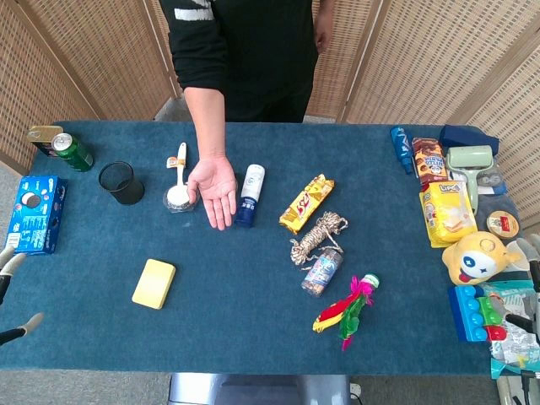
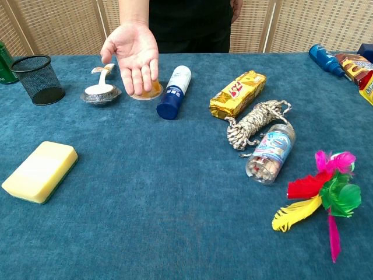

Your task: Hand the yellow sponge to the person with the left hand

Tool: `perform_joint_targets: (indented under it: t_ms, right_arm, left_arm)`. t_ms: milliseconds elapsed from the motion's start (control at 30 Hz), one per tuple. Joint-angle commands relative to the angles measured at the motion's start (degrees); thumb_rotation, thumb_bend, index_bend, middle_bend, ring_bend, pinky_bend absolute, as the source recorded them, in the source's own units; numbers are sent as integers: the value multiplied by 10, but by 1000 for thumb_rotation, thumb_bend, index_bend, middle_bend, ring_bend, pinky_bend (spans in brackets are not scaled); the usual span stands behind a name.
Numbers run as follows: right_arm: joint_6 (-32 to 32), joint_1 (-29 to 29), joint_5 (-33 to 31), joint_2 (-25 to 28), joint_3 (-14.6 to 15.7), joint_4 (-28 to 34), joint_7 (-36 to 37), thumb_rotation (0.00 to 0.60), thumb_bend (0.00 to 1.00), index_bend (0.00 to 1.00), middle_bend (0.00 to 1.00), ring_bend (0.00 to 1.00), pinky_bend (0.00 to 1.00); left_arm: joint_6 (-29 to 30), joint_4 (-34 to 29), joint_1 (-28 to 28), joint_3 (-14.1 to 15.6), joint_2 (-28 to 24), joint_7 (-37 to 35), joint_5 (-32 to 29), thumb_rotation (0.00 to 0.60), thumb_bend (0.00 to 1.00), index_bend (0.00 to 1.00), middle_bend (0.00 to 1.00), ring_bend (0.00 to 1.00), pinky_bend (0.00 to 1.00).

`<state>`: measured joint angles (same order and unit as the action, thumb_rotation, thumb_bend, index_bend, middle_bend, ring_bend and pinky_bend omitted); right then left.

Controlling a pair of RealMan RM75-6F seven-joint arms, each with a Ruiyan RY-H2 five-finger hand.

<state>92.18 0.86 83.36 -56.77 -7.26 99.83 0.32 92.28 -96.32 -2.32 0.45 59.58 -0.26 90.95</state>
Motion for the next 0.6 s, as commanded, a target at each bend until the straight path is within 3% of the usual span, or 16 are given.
perform_joint_targets:
  t_ms: [33, 300, 400, 500, 600]
  right_arm:
    - [1, 0, 1, 0, 1, 0, -2, 600, 0, 35, 17, 49, 73]
    - [2, 1, 3, -1, 1, -1, -1, 600, 0, 35, 18, 49, 68]
    - [2, 2, -2, -1, 0, 0, -2, 600, 0, 35, 18, 49, 65]
    - [4, 3, -2, -1, 0, 3, -7, 600, 0, 35, 17, 49, 63]
    - [7, 4, -3, -2, 0, 5, -11, 600, 0, 35, 17, 49, 61]
  left_arm:
    - [-3, 1, 1, 0, 1, 1, -2, 600, 102, 0, 0, 101, 164]
    - [-19, 15, 10, 2, 4, 2, 1, 600, 102, 0, 0, 101, 163]
    - [-35, 78, 42, -1, 15, 2, 43, 600, 102, 0, 0, 100, 161]
    - [-34, 182, 82, -3, 38, 1, 111, 597, 103, 0, 0, 99, 160]
    - [-13, 280, 112, 4, 60, 6, 179, 499, 97, 0, 0, 75, 158]
